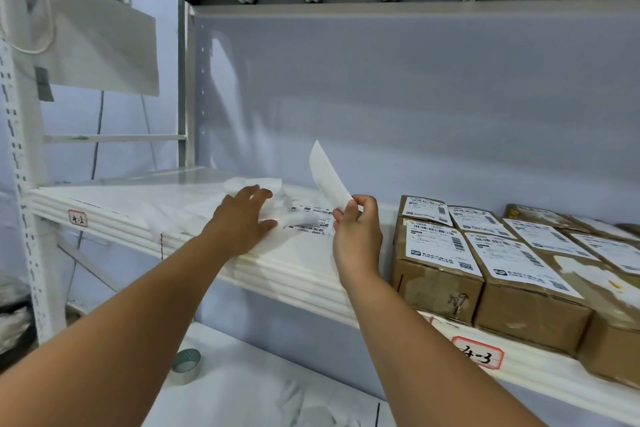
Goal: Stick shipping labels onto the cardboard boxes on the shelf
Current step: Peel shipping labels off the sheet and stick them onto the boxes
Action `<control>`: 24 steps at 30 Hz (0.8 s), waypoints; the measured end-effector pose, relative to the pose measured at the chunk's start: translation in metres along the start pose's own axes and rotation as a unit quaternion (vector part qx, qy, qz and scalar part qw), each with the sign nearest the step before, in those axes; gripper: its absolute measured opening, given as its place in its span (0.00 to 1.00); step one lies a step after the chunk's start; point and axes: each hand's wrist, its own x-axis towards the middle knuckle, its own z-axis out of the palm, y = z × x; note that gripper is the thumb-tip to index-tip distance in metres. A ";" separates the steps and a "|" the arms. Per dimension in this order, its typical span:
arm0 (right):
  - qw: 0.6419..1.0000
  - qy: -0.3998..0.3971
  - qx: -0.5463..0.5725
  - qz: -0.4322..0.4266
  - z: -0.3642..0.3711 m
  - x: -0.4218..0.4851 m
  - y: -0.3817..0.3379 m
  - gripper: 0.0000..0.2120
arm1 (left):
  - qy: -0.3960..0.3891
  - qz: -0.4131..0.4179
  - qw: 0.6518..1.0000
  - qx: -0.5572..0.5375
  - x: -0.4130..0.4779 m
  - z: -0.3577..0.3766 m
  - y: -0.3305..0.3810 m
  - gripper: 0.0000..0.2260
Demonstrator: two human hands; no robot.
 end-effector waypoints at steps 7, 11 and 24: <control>1.000 -0.002 -0.010 -0.007 -0.001 0.001 0.000 0.07 | 0.163 -0.023 0.981 0.098 0.003 0.001 0.003 0.22; 1.000 -0.004 -0.026 -0.017 -0.001 -0.001 0.001 0.07 | 0.199 -0.044 0.971 0.123 -0.003 0.000 0.003 0.25; 0.995 -0.041 -0.085 -0.038 -0.005 -0.010 -0.010 0.06 | 0.139 -0.123 0.850 -0.493 -0.035 -0.019 0.059 0.13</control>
